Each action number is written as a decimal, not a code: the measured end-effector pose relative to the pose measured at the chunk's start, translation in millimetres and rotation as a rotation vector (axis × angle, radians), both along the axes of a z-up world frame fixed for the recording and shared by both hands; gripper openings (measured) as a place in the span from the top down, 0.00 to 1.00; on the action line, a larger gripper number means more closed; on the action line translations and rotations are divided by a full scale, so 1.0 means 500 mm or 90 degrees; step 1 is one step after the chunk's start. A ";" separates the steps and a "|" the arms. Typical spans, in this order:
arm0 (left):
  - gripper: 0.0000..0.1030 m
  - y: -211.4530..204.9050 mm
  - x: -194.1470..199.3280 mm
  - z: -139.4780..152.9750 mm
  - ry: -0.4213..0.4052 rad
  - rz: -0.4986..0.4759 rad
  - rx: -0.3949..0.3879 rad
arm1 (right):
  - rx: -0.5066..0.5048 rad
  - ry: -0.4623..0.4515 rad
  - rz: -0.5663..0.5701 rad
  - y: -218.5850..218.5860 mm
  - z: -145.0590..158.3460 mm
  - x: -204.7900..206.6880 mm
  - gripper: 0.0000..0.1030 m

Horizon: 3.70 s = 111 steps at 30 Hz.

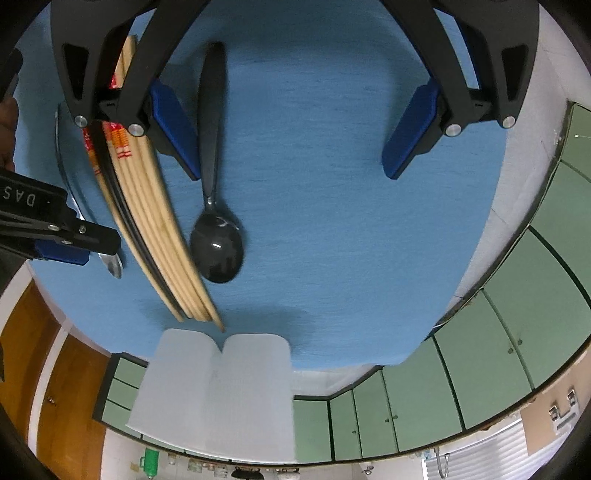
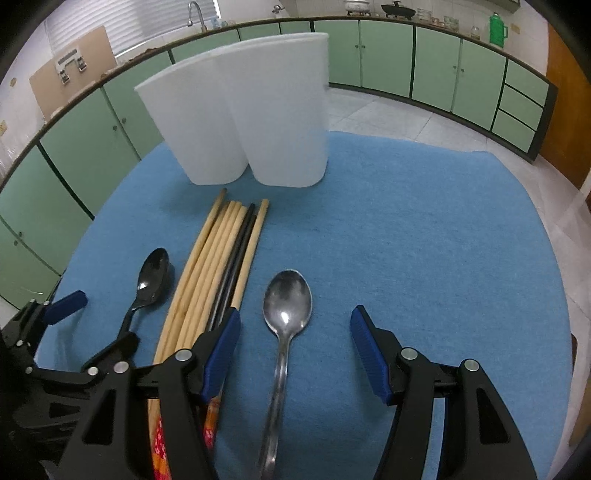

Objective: Organize utensils
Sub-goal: 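Grasp the black spoon with the left tool while the right tool grasps the silver spoon, then carry both spoons over the white holder and open both tools to drop them, then move both open tools back to the chopsticks on the mat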

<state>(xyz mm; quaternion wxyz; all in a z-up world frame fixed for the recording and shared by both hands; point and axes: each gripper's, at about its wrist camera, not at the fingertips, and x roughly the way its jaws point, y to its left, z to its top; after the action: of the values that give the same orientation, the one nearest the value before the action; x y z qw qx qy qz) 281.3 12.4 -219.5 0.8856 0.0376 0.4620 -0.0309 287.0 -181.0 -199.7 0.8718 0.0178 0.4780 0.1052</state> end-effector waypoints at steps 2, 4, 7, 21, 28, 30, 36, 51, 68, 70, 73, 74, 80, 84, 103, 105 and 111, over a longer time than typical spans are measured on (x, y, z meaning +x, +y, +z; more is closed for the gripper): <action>0.09 0.007 0.005 0.006 -0.003 -0.001 -0.011 | -0.001 0.001 -0.003 0.004 -0.001 0.009 0.40; 0.09 0.001 0.010 0.016 -0.009 -0.008 -0.016 | -0.011 0.002 -0.007 0.011 -0.002 0.018 0.41; 0.09 -0.018 0.031 0.022 -0.015 -0.023 -0.009 | -0.041 -0.003 -0.008 0.023 -0.004 0.029 0.54; 0.09 -0.043 0.127 0.006 0.020 -0.013 -0.022 | -0.033 -0.004 0.011 0.013 -0.002 0.046 0.73; 0.31 -0.061 0.136 0.014 0.026 -0.034 -0.025 | -0.027 0.018 0.013 -0.002 -0.007 0.074 0.72; 0.43 -0.070 0.139 0.017 0.029 -0.046 -0.037 | -0.028 0.024 0.016 -0.005 -0.008 0.084 0.72; 0.67 -0.080 0.139 0.035 0.021 -0.088 -0.090 | 0.007 0.003 0.010 -0.029 0.005 0.087 0.73; 0.68 -0.039 0.050 0.193 -0.197 -0.111 -0.224 | 0.097 -0.231 0.033 -0.074 0.128 0.042 0.73; 0.68 -0.078 0.158 0.442 -0.419 -0.100 -0.182 | 0.134 -0.387 0.039 -0.093 0.356 0.124 0.73; 0.68 -0.087 0.188 0.447 -0.426 -0.092 -0.176 | 0.131 -0.397 0.026 -0.089 0.366 0.155 0.73; 0.68 -0.102 0.232 0.443 -0.435 -0.085 -0.167 | 0.118 -0.408 0.011 -0.079 0.372 0.196 0.73; 0.68 -0.105 0.241 0.440 -0.436 -0.084 -0.162 | 0.115 -0.408 0.009 -0.075 0.370 0.209 0.73; 0.68 -0.111 0.300 0.400 -0.440 -0.074 -0.145 | 0.077 -0.399 -0.007 -0.049 0.327 0.273 0.73; 0.67 -0.099 0.319 0.349 -0.404 -0.068 -0.155 | 0.074 -0.374 -0.007 -0.046 0.289 0.293 0.73; 0.34 -0.013 0.085 0.254 -0.266 -0.027 -0.147 | 0.096 -0.277 -0.041 -0.114 0.198 0.096 0.32; 0.33 -0.013 0.042 0.222 -0.238 -0.027 -0.132 | 0.101 -0.255 -0.047 -0.119 0.169 0.052 0.29; 0.31 -0.017 -0.065 0.130 -0.141 -0.042 -0.096 | 0.081 -0.169 -0.064 -0.114 0.069 -0.078 0.28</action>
<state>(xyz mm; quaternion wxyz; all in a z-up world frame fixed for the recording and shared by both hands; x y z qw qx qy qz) 248.8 4.1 -154.5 0.9301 -0.0106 0.3561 -0.0898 247.8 -238.2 -165.2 0.9286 0.0827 0.3495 0.0930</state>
